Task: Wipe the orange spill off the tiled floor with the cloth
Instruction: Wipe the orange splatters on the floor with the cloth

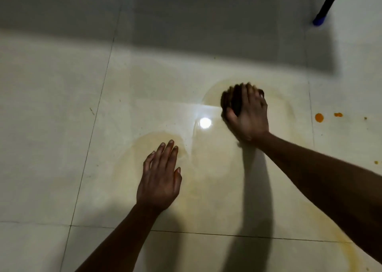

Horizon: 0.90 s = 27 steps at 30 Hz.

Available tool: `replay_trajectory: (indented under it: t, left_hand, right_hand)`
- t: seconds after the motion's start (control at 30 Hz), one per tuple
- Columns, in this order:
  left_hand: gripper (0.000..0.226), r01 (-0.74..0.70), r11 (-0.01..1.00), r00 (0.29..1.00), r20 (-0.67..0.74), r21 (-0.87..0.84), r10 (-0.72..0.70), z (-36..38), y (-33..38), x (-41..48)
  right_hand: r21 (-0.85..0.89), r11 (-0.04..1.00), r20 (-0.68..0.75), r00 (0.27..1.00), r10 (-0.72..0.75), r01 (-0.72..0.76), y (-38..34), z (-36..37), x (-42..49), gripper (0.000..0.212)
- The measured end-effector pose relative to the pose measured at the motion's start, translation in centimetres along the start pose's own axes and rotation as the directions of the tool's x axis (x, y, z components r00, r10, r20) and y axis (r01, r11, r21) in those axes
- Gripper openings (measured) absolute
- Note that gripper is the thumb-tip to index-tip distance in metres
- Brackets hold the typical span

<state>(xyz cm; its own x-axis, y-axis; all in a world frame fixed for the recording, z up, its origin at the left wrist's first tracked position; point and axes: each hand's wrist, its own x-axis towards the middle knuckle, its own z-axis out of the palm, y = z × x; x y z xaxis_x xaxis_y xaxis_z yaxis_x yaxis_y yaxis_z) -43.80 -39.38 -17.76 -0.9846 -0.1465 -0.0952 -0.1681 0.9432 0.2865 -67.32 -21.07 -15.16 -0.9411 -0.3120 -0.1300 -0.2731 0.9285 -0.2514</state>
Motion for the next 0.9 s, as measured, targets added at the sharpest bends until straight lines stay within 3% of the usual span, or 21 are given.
replay_trajectory:
  t: [0.07,0.13,0.2,0.27,0.4,0.5,0.6,0.8,0.9]
  left_hand:
    - [0.055,-0.004,1.000,1.000,-0.003,0.006,0.005,0.0,0.0,0.1]
    - [0.055,0.000,1.000,1.000,-0.005,0.002,0.000,-0.1,0.1,0.1]
    - [0.055,-0.004,1.000,1.000,-0.005,-0.001,0.004,-0.3,0.1,0.1]
    - [0.055,0.001,1.000,1.000,0.012,0.003,-0.001,-0.3,0.1,0.0]
    - [0.057,0.005,1.000,1.000,0.016,0.014,-0.005,0.0,0.0,0.2]
    - [0.060,0.029,1.000,1.000,0.005,-0.009,-0.029,0.1,-0.1,0.1]
    - [0.061,0.025,0.999,1.000,-0.002,-0.026,-0.025,0.1,-0.1,0.0]
    - [0.057,0.005,1.000,0.999,-0.044,-0.005,-0.005,0.5,-0.2,-0.4]
    - [0.057,-0.013,1.000,0.998,-0.063,-0.010,0.012,0.6,-0.1,-0.4]
  right_hand:
    - [0.004,1.000,-0.003,1.000,-0.030,0.030,-4.9,1.7,1.9,0.084]
    - [0.046,0.970,0.091,0.966,-0.243,0.239,-7.8,3.4,-2.5,0.084]
    - [0.052,0.903,0.187,0.884,-0.428,0.426,-5.8,3.1,-8.9,0.086]
    - [0.018,0.869,0.179,0.853,-0.489,0.495,-2.1,2.0,-10.1,0.084]
    - [-0.034,0.976,0.055,0.976,-0.212,0.214,-3.6,2.0,-3.3,0.082]
    - [0.007,0.930,0.136,0.921,-0.365,0.368,-7.6,4.1,-4.9,0.083]
    - [-0.002,0.876,0.182,0.861,-0.475,0.483,-5.2,3.9,-9.7,0.081]
    - [-0.003,0.948,0.148,0.937,-0.316,0.320,-1.7,4.0,-17.0,0.083]
    - [0.001,0.947,0.147,0.936,-0.318,0.322,-2.6,4.4,-19.1,0.083]
